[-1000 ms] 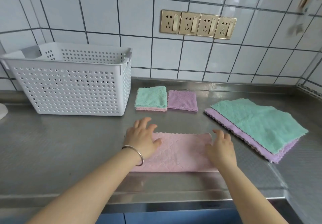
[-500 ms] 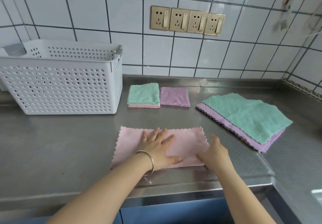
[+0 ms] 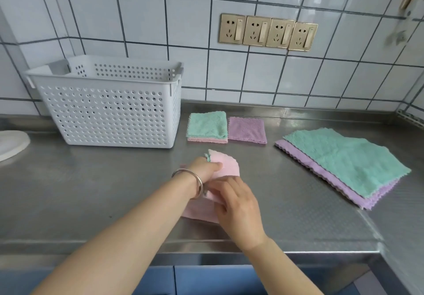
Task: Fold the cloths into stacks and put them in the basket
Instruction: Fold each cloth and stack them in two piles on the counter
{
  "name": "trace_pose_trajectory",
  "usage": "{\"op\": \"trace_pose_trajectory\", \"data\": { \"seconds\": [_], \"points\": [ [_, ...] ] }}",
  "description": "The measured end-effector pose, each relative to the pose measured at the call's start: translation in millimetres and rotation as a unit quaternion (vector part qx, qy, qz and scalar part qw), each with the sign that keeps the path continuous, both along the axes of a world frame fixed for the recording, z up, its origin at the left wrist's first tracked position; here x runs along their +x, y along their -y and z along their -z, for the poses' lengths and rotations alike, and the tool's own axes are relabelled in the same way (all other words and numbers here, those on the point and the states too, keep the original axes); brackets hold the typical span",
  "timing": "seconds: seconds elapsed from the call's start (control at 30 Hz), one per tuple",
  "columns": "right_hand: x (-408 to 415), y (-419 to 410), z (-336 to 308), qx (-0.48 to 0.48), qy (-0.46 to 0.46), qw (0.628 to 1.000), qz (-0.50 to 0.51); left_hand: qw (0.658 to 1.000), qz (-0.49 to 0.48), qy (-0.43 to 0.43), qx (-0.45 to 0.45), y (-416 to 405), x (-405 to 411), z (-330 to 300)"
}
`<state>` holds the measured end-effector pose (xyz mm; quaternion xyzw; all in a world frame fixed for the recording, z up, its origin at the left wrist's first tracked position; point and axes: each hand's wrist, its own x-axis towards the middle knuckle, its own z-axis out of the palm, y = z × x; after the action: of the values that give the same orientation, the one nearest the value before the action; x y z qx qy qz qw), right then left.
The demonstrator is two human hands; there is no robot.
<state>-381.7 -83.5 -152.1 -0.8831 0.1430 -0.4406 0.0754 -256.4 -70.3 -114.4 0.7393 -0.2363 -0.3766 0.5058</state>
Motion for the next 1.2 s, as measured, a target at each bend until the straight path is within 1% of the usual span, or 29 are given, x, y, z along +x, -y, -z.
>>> {"op": "trace_pose_trajectory", "data": {
  "seconds": [0.23, 0.37, 0.43, 0.53, 0.63, 0.8, 0.83, 0.87, 0.93, 0.97, 1.0, 1.03, 1.1, 1.13, 1.2],
  "points": [
    [10.8, -3.5, 24.6, 0.076, -0.084, 0.992, 0.048, 0.990, -0.022, 0.125, 0.065, -32.6, 42.4, -3.3],
    [14.7, -4.0, 28.1, 0.123, -0.160, 0.977, 0.061, 0.985, -0.024, 0.149, 0.080, -37.8, 50.4, 12.4],
    [13.9, -5.5, 25.3, 0.157, -0.195, 0.967, 0.048, 0.985, -0.025, 0.156, 0.073, -39.1, 51.5, 22.3],
    [12.7, -4.7, 23.7, 0.163, -0.220, 0.961, 0.044, 0.983, -0.043, 0.167, 0.057, -38.9, 54.6, 32.4],
    [12.4, -3.8, 25.3, 0.163, -0.223, 0.960, 0.038, 0.977, -0.059, 0.199, 0.052, -41.8, 53.0, 31.3],
    [9.0, -0.2, 27.3, 0.170, -0.250, 0.953, -0.016, 0.965, -0.060, 0.243, 0.080, -49.1, 50.3, 35.3],
    [7.0, -0.3, 25.3, 0.181, -0.249, 0.951, -0.035, 0.959, -0.060, 0.266, 0.084, -51.0, 48.1, 35.9],
    [4.3, -0.2, 21.6, 0.205, -0.242, 0.947, -0.054, 0.946, -0.058, 0.306, 0.088, -53.6, 44.3, 35.7],
    [1.9, 1.1, 10.8, 0.276, -0.211, 0.935, -0.076, 0.900, -0.035, 0.421, 0.109, -57.5, 36.2, 34.3],
    [3.6, 3.7, 6.0, 0.299, -0.194, 0.931, -0.075, 0.875, -0.003, 0.469, 0.121, -58.1, 32.6, 33.2],
    [8.1, 7.6, 2.2, 0.300, -0.190, 0.932, -0.070, 0.857, 0.042, 0.496, 0.133, -57.7, 29.2, 32.1],
    [13.7, 11.2, 0.4, 0.277, -0.205, 0.937, -0.056, 0.848, 0.088, 0.502, 0.146, -56.9, 24.7, 32.3],
    [24.3, 13.0, 1.4, 0.196, -0.281, 0.939, -0.010, 0.832, 0.155, 0.503, 0.175, -56.0, 17.1, 40.0],
    [28.2, 13.6, 6.1, 0.169, -0.321, 0.932, 0.013, 0.821, 0.172, 0.510, 0.190, -56.9, 15.2, 45.0],
    [30.8, 14.0, 16.3, 0.160, -0.367, 0.916, 0.038, 0.809, 0.179, 0.521, 0.206, -59.2, 14.0, 54.9]
  ]
}}
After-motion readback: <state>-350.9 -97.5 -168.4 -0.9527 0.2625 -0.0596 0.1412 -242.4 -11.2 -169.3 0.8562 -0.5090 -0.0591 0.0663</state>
